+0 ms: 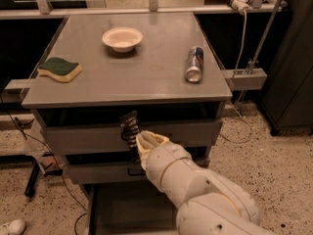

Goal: Pick rxbar chocolate from bottom drawer and place on counter

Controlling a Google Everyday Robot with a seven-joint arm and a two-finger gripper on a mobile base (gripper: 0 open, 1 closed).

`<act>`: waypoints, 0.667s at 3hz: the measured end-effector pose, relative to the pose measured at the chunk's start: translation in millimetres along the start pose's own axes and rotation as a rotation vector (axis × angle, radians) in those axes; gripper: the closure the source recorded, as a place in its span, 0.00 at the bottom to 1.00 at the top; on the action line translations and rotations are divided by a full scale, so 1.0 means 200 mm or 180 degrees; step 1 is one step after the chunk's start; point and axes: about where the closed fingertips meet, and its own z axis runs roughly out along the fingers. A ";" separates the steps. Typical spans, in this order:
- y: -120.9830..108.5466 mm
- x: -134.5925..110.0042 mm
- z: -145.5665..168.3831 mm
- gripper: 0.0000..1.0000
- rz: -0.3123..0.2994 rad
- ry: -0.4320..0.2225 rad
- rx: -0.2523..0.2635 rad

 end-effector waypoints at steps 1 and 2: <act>-0.02 -0.21 0.03 1.00 -0.0144 -0.0091 -0.0020; -0.07 -0.35 0.08 1.00 -0.0209 -0.0107 -0.0023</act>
Offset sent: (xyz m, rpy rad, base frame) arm 0.0681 -0.0005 0.0939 -0.0529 -0.0751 0.0268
